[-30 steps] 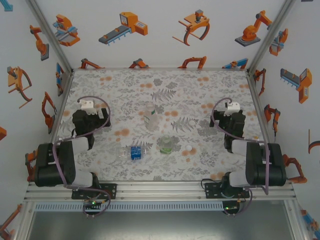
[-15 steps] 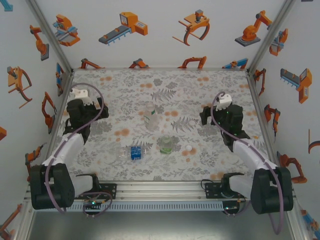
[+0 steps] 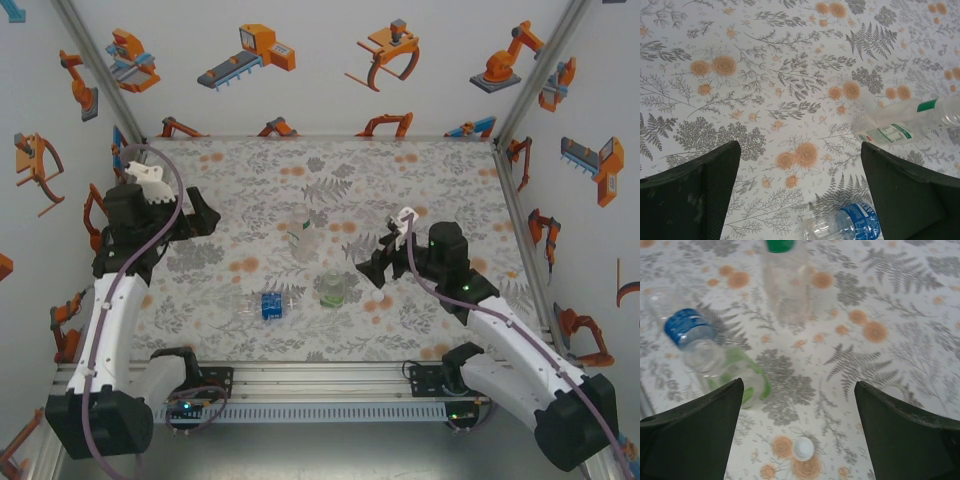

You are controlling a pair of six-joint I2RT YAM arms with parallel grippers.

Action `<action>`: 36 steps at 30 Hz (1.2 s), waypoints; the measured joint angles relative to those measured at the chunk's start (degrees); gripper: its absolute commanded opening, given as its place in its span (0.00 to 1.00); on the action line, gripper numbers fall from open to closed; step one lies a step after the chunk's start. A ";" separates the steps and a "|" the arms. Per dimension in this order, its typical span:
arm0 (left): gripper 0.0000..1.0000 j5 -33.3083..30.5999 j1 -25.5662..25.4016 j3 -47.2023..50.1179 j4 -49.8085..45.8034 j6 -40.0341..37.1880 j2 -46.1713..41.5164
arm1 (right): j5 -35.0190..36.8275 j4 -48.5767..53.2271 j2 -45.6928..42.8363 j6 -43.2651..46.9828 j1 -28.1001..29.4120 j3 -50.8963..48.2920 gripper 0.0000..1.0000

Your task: Screw on the bottle caps

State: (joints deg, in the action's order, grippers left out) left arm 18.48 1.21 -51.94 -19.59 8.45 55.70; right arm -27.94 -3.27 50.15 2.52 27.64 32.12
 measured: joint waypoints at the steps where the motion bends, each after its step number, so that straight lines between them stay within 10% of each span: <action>1: 1.00 0.46 0.00 0.44 -0.42 -0.42 -0.76 | -0.85 -0.15 0.02 0.15 1.44 0.00 0.79; 14: 1.00 4.04 0.00 3.69 -2.32 -1.73 -4.68 | -1.01 -7.76 9.40 4.11 14.25 -0.26 0.81; 36: 0.97 2.38 -4.22 4.50 -2.36 -3.23 -6.88 | 0.55 -23.30 23.26 4.81 16.57 -4.74 0.63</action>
State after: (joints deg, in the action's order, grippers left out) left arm 20.86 -3.01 -47.44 -21.96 5.21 48.82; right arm -27.40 -26.57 73.41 7.33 44.21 27.38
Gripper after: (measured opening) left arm 0.977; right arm 0.679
